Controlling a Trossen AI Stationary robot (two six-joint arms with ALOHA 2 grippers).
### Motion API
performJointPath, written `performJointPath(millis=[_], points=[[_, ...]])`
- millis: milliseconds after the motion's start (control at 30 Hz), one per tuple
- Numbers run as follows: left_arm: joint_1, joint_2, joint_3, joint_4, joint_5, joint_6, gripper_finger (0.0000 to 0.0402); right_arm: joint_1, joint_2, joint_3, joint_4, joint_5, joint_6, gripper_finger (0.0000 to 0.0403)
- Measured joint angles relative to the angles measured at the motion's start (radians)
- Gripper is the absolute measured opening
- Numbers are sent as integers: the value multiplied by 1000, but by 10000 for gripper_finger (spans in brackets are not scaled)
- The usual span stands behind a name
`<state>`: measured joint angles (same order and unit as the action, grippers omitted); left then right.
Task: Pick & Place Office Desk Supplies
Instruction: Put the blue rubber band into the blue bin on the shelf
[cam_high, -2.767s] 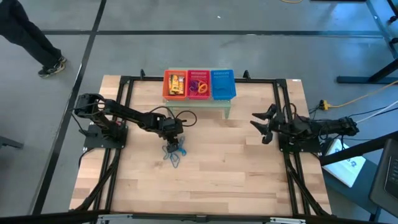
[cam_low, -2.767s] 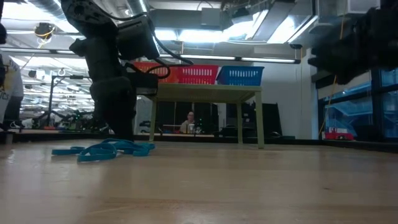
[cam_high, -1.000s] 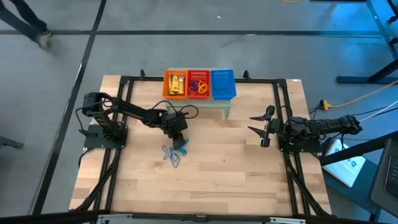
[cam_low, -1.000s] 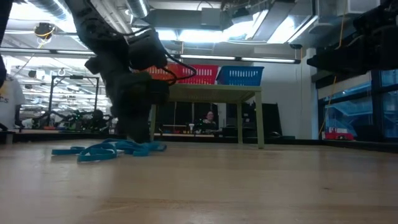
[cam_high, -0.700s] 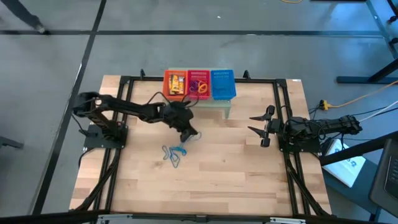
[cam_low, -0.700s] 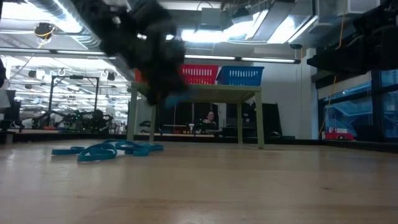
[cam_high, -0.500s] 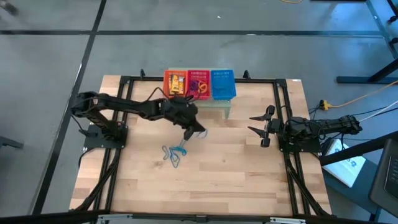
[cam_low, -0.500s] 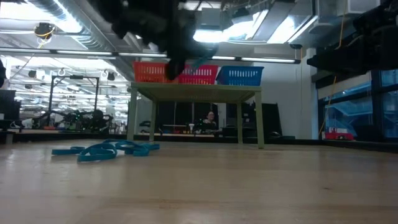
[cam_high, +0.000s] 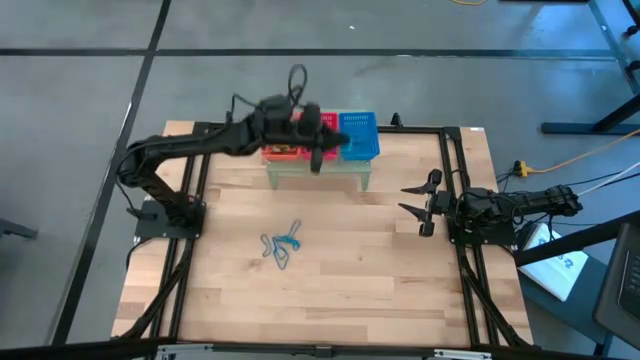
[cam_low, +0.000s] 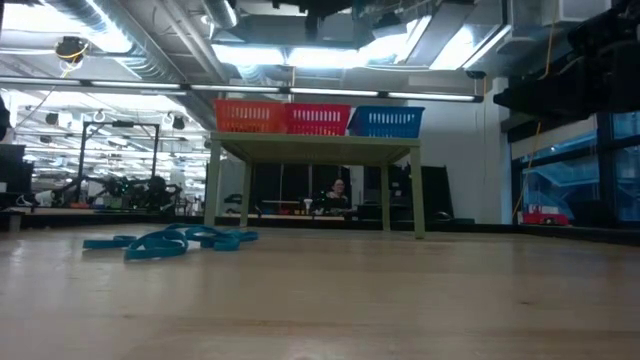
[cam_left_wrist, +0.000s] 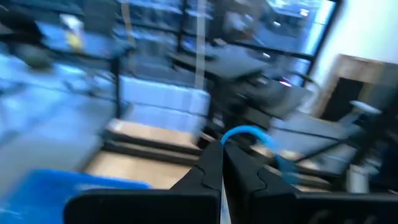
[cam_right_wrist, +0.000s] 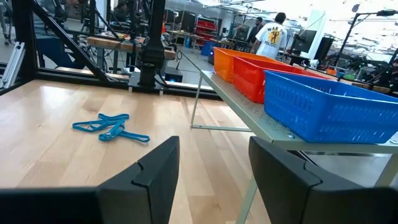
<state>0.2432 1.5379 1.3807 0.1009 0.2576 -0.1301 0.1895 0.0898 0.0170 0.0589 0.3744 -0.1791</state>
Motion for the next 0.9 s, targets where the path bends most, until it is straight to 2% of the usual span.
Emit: performJointPath(millis=[100, 300, 400, 567, 767, 900], points=[[84, 29, 37, -7, 5, 35, 3, 0, 0, 0, 0, 1, 0, 195], [194, 182, 121, -46, 63, 79, 3, 0, 0, 0, 0, 2, 0, 195], [209, 274, 160, -104, 74, 89, 3, 0, 0, 0, 0, 3, 1, 195], [209, 379, 235, -107, 126, 94, 3, 0, 0, 0, 0, 2, 3, 195], [202, 399, 270, -130, 131, 116, 2, 0, 0, 0, 0, 2, 3, 195], [202, 399, 270, -208, 130, 143, 7, 0, 0, 0, 0, 2, 3, 195]])
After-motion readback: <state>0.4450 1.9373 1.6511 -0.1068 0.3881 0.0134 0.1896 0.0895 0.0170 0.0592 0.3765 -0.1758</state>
